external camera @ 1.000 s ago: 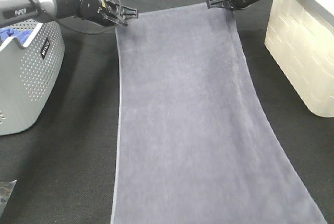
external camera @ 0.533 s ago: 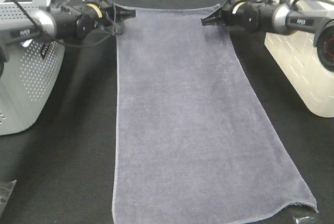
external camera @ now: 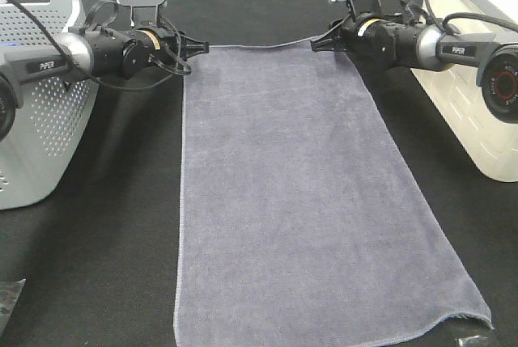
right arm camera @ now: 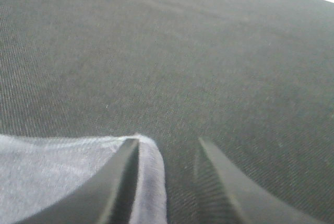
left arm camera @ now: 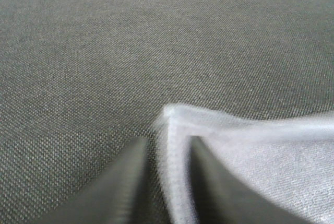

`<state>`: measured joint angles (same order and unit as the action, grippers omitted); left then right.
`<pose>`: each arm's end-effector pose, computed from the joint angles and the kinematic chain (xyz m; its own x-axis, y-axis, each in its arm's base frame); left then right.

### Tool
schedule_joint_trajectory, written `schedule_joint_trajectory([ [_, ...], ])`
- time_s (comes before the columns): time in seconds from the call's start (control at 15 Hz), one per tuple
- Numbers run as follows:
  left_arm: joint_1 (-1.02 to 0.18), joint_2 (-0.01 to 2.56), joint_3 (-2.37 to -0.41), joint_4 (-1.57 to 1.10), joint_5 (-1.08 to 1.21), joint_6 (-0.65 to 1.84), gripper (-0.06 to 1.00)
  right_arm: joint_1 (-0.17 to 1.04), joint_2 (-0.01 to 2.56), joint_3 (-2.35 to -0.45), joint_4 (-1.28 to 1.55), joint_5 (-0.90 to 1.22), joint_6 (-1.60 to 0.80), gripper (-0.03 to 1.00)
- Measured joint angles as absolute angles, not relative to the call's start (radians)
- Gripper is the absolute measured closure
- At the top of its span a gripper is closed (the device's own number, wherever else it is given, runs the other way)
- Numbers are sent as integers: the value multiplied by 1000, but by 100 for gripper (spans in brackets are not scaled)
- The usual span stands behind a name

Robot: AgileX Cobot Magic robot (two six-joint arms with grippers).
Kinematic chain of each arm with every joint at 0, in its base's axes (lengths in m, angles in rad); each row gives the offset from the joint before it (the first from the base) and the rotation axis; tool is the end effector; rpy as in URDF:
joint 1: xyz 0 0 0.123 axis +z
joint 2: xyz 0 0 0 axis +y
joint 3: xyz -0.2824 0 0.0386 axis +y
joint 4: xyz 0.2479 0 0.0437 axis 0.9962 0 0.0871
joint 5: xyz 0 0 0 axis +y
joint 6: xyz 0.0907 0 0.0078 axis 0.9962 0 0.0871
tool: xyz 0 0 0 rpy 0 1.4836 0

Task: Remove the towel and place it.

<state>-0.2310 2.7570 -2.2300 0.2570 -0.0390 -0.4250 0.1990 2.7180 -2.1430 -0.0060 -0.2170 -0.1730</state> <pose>0.5802 -0.1374 0.0705 -0.4154 -0.0743 -0.9066 0.1707 0.9726 -0.1579 0.5811 0.1173 0.0813 -0.2227 -0.2264 -0.9482 -0.2424 0.9550 -0.1711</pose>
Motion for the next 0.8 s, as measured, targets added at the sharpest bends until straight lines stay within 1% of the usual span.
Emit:
schedule_joint_trajectory([
  [0.07, -230, 2757, -2230, 256, -39, -439, 52, 199, 2718, -2143, -6, -217, -173, 54],
  [0.2, -229, 2753, -2230, 256, -29, -476, 48, 199, 2715, -2143, -6, -193, -173, 48],
  [0.4, -232, 2684, -2230, 256, 0, -484, 47, 199, 2669, -2142, 14, -22, -172, 46],
  [0.47, -232, 2684, -2230, 256, 0, -484, 47, 199, 2669, -2142, 14, -22, -172, 46],
  [0.67, -258, 2573, -2232, 256, 123, -483, 47, 199, 2573, -2142, 37, 185, -169, 46],
  [0.73, -268, 2534, -2232, 256, 201, -483, 47, 199, 2533, -2142, 42, 268, -169, 46],
  [0.8, -275, 2477, -2232, 256, 323, -469, 47, 199, 2470, -2142, 43, 411, -169, 46],
])
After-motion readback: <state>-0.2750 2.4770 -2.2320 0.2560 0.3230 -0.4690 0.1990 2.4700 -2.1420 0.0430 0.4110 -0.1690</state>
